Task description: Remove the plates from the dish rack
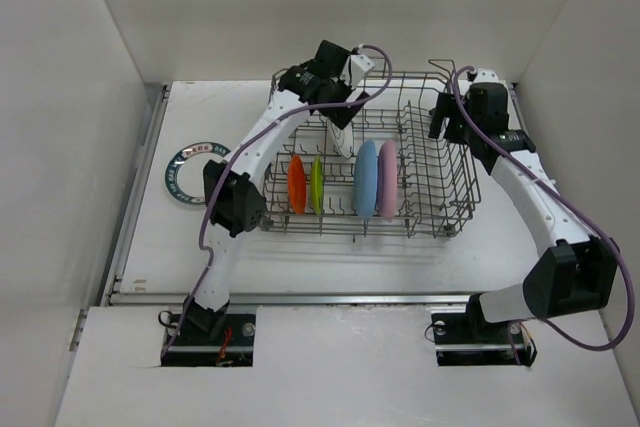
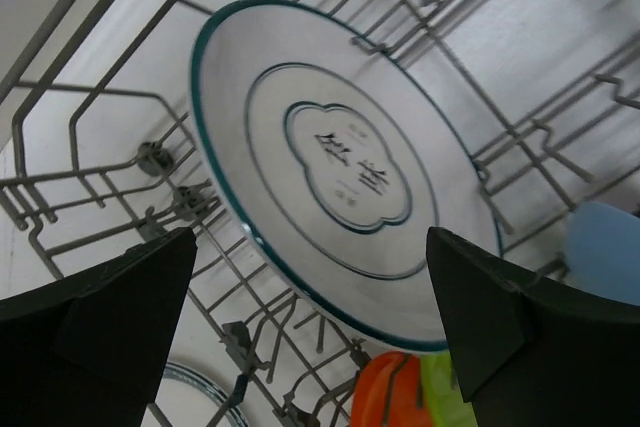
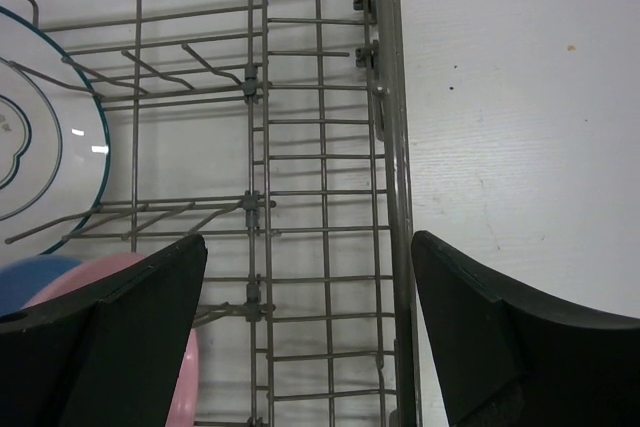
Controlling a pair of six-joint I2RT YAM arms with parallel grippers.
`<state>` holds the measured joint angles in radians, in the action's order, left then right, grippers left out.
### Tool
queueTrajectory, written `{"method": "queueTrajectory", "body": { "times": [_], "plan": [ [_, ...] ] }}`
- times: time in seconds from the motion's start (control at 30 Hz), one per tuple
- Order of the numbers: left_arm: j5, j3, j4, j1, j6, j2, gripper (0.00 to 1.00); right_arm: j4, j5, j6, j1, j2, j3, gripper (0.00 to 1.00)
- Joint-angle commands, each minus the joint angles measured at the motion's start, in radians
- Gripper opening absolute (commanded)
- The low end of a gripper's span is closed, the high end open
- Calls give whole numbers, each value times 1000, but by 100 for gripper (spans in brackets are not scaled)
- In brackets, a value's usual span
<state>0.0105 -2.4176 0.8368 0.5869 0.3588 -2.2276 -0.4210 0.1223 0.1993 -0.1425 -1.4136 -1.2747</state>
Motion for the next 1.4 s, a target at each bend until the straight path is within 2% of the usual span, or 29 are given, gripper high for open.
{"method": "queueTrajectory", "body": {
  "times": [0.0, 0.07, 0.17, 0.2, 0.3, 0.33, 0.5, 0.6, 0.77, 0.93, 1.0, 1.27, 1.37],
  "plan": [
    [137, -24, -54, -27, -77, 34, 98, -12, 31, 14, 7, 51, 32, 89],
    [206, -24, -54, -13, -77, 11, 93, -22, 40, 14, 7, 61, 43, 89],
    [218, -24, -27, -2, -77, -23, 82, -22, 49, 14, 7, 61, 43, 89],
    [209, -24, -18, -2, -90, -23, 74, -22, 50, 14, 7, 61, 43, 89],
    [131, -15, 13, -2, -112, -32, 60, -22, 59, 14, 7, 51, 43, 89],
    [117, -15, 27, -2, -127, -32, 44, -22, 59, 14, 7, 41, 43, 89],
    [69, -38, 27, -2, -182, -21, 0, -22, 82, 14, 7, 10, 34, 89],
    [60, -81, 9, -2, -202, 20, 0, -22, 92, 14, 17, -11, 14, 89],
    [109, -67, -100, -12, -202, 132, 0, -22, 102, 14, 17, -22, -14, 89],
    [158, -196, -82, -47, -213, 170, 0, -32, 111, 14, 17, -22, -23, 89],
    [230, -208, -82, -58, -202, 180, 0, -32, 111, 14, 17, -22, -44, 89],
    [184, -264, 17, -196, -297, 278, 0, -62, 111, 17, 17, -42, -94, 89],
    [86, -235, 83, -321, -342, 328, 0, -52, 92, 28, 17, -51, -112, 89]
  ]
}}
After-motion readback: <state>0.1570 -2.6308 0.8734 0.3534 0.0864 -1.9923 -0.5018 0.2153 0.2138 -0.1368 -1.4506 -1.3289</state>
